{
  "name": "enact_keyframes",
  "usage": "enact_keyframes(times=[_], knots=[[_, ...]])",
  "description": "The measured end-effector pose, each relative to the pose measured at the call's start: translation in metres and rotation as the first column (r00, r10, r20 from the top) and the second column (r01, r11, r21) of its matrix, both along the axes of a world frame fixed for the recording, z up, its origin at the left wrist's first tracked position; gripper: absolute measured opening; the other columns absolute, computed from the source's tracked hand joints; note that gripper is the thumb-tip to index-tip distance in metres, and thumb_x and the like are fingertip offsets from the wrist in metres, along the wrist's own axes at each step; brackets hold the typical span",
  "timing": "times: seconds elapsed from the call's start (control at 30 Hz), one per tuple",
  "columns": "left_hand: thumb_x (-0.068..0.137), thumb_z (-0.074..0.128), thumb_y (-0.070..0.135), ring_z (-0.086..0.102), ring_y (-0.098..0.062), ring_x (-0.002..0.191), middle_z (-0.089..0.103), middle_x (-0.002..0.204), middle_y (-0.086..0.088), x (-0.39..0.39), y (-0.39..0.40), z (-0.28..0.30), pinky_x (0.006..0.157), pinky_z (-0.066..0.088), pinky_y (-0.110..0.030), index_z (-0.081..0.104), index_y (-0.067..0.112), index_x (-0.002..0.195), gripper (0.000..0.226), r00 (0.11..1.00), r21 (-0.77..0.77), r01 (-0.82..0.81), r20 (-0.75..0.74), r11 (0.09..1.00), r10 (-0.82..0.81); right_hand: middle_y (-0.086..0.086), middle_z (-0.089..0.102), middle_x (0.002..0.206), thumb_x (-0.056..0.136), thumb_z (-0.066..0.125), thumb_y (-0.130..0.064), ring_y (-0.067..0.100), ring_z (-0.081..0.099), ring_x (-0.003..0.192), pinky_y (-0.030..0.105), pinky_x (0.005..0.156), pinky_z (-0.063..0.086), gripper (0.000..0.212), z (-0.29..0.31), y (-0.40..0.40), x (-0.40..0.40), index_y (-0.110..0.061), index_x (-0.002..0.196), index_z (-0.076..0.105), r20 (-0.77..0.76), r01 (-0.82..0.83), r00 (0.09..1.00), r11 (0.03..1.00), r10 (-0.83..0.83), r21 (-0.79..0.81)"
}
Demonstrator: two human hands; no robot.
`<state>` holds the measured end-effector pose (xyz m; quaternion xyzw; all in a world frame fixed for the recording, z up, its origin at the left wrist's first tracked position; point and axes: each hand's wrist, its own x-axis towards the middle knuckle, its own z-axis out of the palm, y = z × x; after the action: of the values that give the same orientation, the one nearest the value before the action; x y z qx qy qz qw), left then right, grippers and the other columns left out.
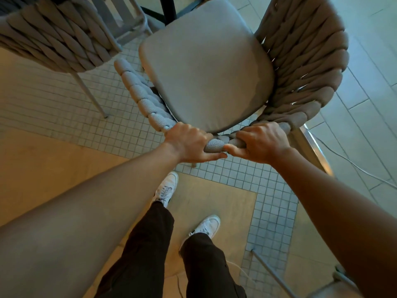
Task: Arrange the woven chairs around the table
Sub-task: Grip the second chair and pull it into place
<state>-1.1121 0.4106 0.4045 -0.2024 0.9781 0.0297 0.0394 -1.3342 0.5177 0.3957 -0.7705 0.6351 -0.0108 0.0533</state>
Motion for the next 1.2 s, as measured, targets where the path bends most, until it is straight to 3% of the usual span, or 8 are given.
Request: enact_keyframes(times=[0.23, 0.3, 0.37, 0.53, 0.67, 0.83, 1.03, 1.2], knots=[[0.084, 0.03, 0.091, 0.067, -0.022, 0.064, 0.068, 0.07, 0.003, -0.003, -0.01, -0.007, 0.073, 0.052, -0.038, 0.071, 0.023, 0.08, 0.08, 0.994, 0.023, -0.077, -0.077, 0.997, 0.079, -0.002, 0.065, 0.067, 0.099, 0.019, -0.076, 0.019, 0.061, 0.057, 0.031, 0.06, 0.045, 0.078, -0.003, -0.009, 0.002, -0.02, 0.073, 0.067, 0.02, 0.16, 0.987, 0.985, -0.159, -0.067], [0.09, 0.026, 0.085, 0.068, -0.027, 0.109, 0.075, 0.103, -0.001, -0.007, -0.001, -0.009, 0.114, 0.031, -0.054, 0.076, 0.022, 0.098, 0.08, 0.968, 0.019, -0.207, -0.139, 0.978, 0.207, 0.007, 0.075, 0.099, 0.105, 0.032, -0.06, 0.027, 0.07, 0.099, 0.044, 0.098, 0.046, 0.061, -0.009, -0.001, 0.013, -0.018, 0.088, 0.073, 0.095, 0.308, 0.951, 0.926, -0.294, -0.219], [0.096, 0.03, 0.074, 0.033, -0.03, 0.148, 0.055, 0.147, -0.003, -0.016, 0.011, -0.007, 0.123, 0.0, -0.058, 0.067, 0.024, 0.127, 0.07, 0.856, 0.027, -0.464, -0.245, 0.885, 0.456, 0.013, 0.052, 0.151, 0.105, 0.041, -0.05, 0.031, 0.038, 0.147, 0.055, 0.123, 0.017, 0.043, -0.01, 0.0, 0.027, -0.021, 0.118, 0.07, 0.15, 0.517, 0.855, 0.803, -0.496, -0.296], [0.095, 0.059, 0.037, -0.012, -0.038, 0.154, -0.01, 0.169, -0.013, -0.042, 0.042, -0.002, 0.121, 0.001, -0.062, 0.005, 0.009, 0.162, 0.09, 0.134, 0.499, -0.827, -0.274, 0.26, 0.952, 0.017, -0.007, 0.17, 0.091, 0.058, -0.053, 0.035, 0.002, 0.157, 0.059, 0.125, 0.006, 0.091, -0.008, -0.004, 0.052, -0.027, 0.163, 0.009, 0.525, 0.97, 0.195, 0.242, -0.828, 0.02], [0.1, 0.052, 0.006, 0.008, -0.036, 0.154, -0.009, 0.169, -0.013, -0.064, 0.035, 0.006, 0.117, 0.026, -0.037, -0.007, 0.01, 0.161, 0.085, -0.45, 0.882, -0.433, -0.032, -0.186, 0.892, 0.014, 0.001, 0.169, 0.095, 0.063, -0.029, 0.028, 0.039, 0.144, 0.053, 0.107, 0.049, 0.103, -0.004, -0.016, 0.063, -0.048, 0.155, -0.019, 0.759, 0.898, -0.304, 0.093, -0.576, 0.43], [0.096, 0.047, -0.004, 0.044, -0.031, 0.139, 0.024, 0.16, -0.018, -0.067, 0.032, -0.002, 0.083, 0.039, -0.002, 0.001, 0.012, 0.161, 0.081, -0.521, 0.941, -0.312, -0.055, -0.13, 0.852, 0.017, 0.023, 0.158, 0.096, 0.053, -0.01, 0.0, 0.049, 0.096, 0.023, 0.071, 0.048, 0.102, -0.007, -0.022, 0.062, -0.048, 0.154, -0.023, 0.766, 0.902, -0.312, 0.078, -0.562, 0.425], [0.096, 0.046, -0.007, 0.044, -0.032, 0.139, 0.022, 0.16, -0.019, -0.071, 0.016, -0.007, 0.067, 0.035, 0.01, -0.001, 0.011, 0.161, 0.083, -0.52, 0.955, -0.279, -0.065, -0.098, 0.852, 0.019, 0.029, 0.154, 0.097, 0.053, -0.008, 0.008, 0.056, 0.097, 0.019, 0.067, 0.046, 0.104, 0.0, -0.038, 0.054, -0.045, 0.153, -0.026, 0.74, 0.875, -0.337, 0.097, -0.582, 0.474], [0.096, 0.047, -0.005, 0.044, -0.031, 0.139, 0.019, 0.161, -0.018, -0.069, 0.014, -0.008, 0.07, 0.035, 0.008, -0.006, 0.013, 0.161, 0.086, -0.489, 0.956, -0.271, -0.041, -0.107, 0.871, 0.021, 0.023, 0.157, 0.097, 0.055, -0.008, 0.023, 0.056, 0.121, 0.04, 0.088, 0.059, 0.107, 0.009, -0.041, 0.052, -0.048, 0.152, -0.028, 0.71, 0.857, -0.365, 0.08, -0.602, 0.509]])
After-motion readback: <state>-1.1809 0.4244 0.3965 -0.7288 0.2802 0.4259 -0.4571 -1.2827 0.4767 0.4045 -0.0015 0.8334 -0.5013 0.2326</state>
